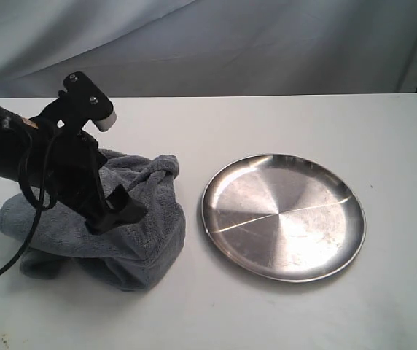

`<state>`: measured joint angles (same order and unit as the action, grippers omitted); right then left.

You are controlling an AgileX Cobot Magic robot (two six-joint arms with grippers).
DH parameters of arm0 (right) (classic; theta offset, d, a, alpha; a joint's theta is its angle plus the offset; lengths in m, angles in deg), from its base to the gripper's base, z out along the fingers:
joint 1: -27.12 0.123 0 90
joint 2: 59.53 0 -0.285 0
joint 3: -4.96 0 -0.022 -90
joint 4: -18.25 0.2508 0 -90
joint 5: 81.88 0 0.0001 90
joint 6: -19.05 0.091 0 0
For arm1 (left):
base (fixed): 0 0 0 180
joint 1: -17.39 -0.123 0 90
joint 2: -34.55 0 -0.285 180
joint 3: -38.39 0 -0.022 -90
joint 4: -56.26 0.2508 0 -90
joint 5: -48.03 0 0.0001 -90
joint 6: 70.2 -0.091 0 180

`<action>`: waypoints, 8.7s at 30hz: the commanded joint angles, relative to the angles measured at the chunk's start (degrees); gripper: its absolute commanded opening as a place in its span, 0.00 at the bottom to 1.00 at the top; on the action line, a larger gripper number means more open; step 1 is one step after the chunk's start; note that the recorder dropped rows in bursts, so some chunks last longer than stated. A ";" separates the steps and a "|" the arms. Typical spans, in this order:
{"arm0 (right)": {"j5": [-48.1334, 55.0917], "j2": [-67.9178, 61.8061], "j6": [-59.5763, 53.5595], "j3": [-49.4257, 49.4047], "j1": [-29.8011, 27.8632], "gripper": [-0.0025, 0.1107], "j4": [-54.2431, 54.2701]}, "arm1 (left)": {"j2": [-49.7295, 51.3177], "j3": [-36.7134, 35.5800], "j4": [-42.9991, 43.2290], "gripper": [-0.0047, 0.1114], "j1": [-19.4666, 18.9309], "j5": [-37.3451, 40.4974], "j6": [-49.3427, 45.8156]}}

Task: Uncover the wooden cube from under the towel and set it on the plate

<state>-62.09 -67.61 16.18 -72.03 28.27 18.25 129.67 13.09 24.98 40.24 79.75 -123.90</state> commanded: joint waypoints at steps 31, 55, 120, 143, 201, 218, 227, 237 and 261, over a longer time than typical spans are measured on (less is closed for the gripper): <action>-0.11 0.29 0.10 -0.22 0.10 0.02 0.00 | 6.19 -2.55 19.40 0.93 10.76 -6.34 12.48; -0.11 0.29 0.10 -0.22 0.10 0.02 0.00 | 7.79 -1.90 19.40 0.04 10.76 -3.58 14.64; -0.11 0.29 0.10 -0.22 0.10 0.02 0.00 | -25.65 -0.17 54.32 0.04 10.76 -6.79 56.31; -0.11 0.29 0.10 -0.22 0.10 0.02 0.00 | -9.79 -0.59 43.94 0.57 10.76 4.01 48.16; -0.11 0.29 0.10 -0.22 0.10 0.02 0.00 | -23.16 5.00 27.33 0.04 2.70 -11.04 31.04; -0.11 0.29 0.10 -0.22 0.10 0.02 0.00 | -21.22 2.77 29.32 0.04 2.70 -12.27 32.65; -0.11 0.29 0.10 -0.22 0.10 0.02 0.00 | -21.22 2.77 28.56 0.04 2.70 -23.34 32.65; -0.11 0.29 0.10 -0.22 0.10 0.02 0.00 | -20.32 2.88 28.52 0.04 2.70 -43.30 32.65; -0.11 0.29 0.10 -0.22 0.10 0.02 0.00 | 0.58 13.04 28.52 0.04 2.70 -67.46 39.62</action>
<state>-62.09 -67.61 16.18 -72.03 28.27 18.25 127.56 25.51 53.97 42.92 12.07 -85.20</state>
